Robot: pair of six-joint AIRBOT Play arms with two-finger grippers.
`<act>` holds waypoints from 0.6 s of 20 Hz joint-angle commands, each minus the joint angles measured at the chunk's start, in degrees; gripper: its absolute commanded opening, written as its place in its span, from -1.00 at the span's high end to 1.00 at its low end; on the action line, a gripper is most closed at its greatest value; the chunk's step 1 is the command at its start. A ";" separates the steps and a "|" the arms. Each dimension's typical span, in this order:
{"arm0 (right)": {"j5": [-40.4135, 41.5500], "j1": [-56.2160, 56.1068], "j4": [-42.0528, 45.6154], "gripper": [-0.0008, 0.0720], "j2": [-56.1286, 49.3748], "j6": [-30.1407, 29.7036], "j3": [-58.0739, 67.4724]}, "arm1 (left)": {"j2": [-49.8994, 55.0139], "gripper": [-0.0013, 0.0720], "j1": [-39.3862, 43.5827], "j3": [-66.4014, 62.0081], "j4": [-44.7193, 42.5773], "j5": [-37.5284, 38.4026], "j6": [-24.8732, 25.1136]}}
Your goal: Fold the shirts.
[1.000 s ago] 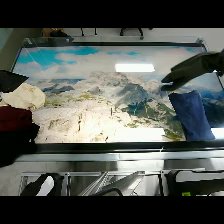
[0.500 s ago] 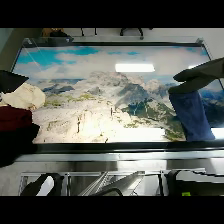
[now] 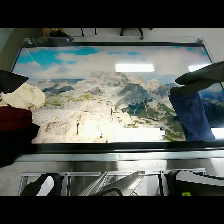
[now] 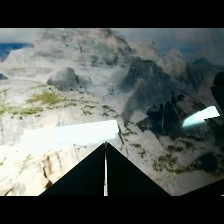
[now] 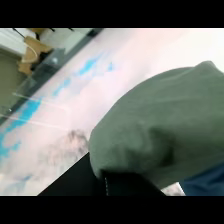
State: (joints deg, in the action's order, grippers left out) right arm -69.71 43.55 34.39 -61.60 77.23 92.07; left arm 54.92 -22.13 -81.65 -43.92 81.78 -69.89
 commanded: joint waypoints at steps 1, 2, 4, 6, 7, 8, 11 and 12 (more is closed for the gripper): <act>-5.68 0.04 8.85 0.93 0.44 7.48 -0.31 | 0.44 0.90 1.29 0.02 -0.04 0.33 0.00; -7.69 0.04 11.82 0.93 0.90 10.78 -0.33 | 0.83 0.90 1.90 0.00 0.00 0.52 0.02; -12.39 0.02 21.18 0.93 2.43 18.82 -0.37 | 1.81 0.90 3.56 0.02 0.00 1.11 0.00; -17.03 0.04 29.73 0.93 4.55 23.41 -1.29 | 3.37 0.90 5.16 0.02 0.00 2.67 0.02; -17.94 0.04 33.73 0.93 6.23 25.51 -2.84 | 4.28 0.90 6.10 0.02 0.00 2.89 0.02; -18.01 0.04 37.11 0.93 8.22 27.82 -5.31 | 5.14 0.90 6.93 0.02 0.00 2.93 0.04; -17.99 0.04 42.58 0.93 12.79 30.45 -15.45 | 7.54 0.90 9.53 0.00 0.07 3.23 0.48; -17.88 0.04 42.62 0.93 13.75 30.88 -19.82 | 8.33 0.90 10.47 0.00 0.04 3.28 0.55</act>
State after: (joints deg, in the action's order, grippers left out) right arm -85.93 43.57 70.04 -51.31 103.79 80.75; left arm 61.19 -14.02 -81.65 -43.94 84.55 -69.73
